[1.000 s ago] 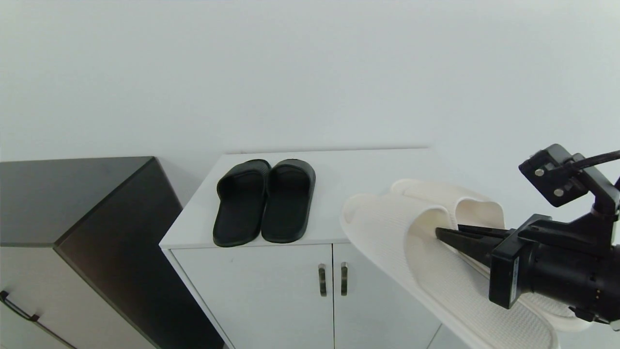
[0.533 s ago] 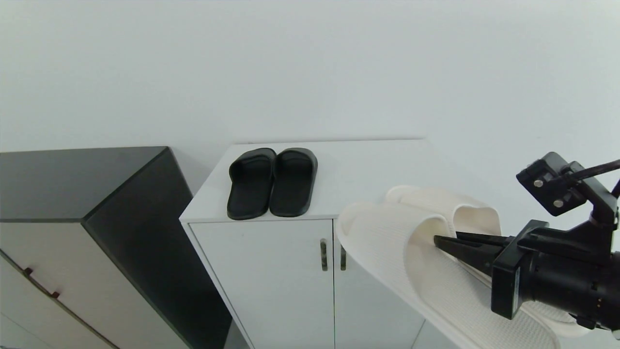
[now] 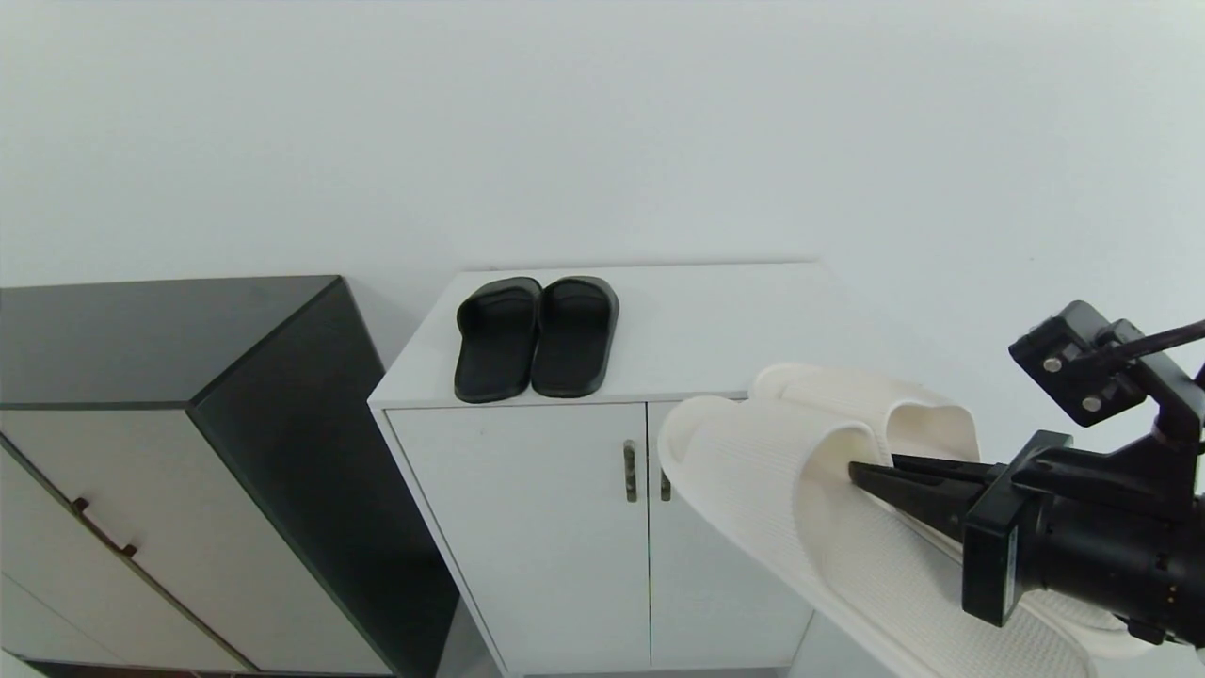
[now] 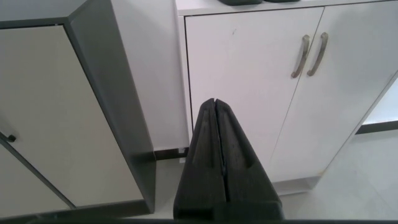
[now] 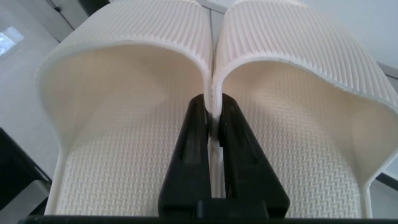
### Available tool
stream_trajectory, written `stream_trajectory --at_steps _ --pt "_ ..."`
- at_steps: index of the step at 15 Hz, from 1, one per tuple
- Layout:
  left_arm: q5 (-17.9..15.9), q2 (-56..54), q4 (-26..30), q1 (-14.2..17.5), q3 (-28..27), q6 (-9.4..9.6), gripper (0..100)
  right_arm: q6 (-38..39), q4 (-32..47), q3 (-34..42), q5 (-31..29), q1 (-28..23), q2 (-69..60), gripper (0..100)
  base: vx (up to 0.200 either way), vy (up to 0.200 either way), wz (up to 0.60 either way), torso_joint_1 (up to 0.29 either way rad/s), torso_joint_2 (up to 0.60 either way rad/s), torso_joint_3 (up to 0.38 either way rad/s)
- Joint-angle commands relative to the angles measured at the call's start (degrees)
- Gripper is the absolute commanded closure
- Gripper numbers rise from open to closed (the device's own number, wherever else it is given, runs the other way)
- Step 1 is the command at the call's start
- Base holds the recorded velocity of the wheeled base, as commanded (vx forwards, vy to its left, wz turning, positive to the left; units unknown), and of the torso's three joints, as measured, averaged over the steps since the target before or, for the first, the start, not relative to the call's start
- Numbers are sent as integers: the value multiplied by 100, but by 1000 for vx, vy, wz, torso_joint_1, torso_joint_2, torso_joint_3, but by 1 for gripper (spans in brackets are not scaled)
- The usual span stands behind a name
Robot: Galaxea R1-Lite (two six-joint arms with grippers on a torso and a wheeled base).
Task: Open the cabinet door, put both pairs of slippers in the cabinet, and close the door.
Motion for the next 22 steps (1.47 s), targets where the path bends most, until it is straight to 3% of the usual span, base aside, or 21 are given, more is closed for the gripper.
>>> stream_trajectory --at_steps 1,10,19,20,22 --pt "0 -1 0 1 0 2 100 -45 -7 20 -2 -3 21 100 0 0 0 0 0 0" --pt "0 -1 0 1 0 2 100 -141 -16 108 7 -3 29 100 0 0 0 -4 6 5" --pt "0 -1 -9 1 0 29 100 -150 -7 117 24 15 64 100 0 0 0 -186 472 279" --pt "0 -1 -9 1 0 29 0 -150 -7 108 24 24 82 100 0 0 0 -193 505 310" --pt "0 -1 -9 1 0 29 0 -150 -7 108 33 24 100 100 0 0 0 -173 498 312"
